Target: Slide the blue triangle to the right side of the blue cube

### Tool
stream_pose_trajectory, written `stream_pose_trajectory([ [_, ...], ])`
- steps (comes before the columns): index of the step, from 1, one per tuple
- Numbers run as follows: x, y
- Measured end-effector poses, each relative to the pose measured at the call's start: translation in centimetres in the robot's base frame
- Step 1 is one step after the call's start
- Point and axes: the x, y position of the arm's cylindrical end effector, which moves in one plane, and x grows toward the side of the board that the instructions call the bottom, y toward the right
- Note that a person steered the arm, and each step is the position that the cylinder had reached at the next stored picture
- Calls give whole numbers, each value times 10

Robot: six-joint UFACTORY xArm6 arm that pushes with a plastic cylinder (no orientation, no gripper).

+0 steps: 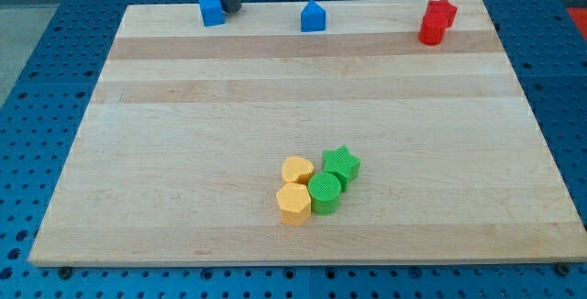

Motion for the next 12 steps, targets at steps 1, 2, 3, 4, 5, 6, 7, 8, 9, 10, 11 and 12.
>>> stream_pose_trajectory([
  [1, 13, -30],
  [2, 27, -59],
  [3, 32, -82],
  [4, 25, -73],
  [5, 20, -39],
  [6, 18, -1],
  [7, 2, 35],
  [8, -6, 57],
  [9, -5, 87],
  [10, -3, 120],
  [11, -3, 152],
  [12, 3, 163],
])
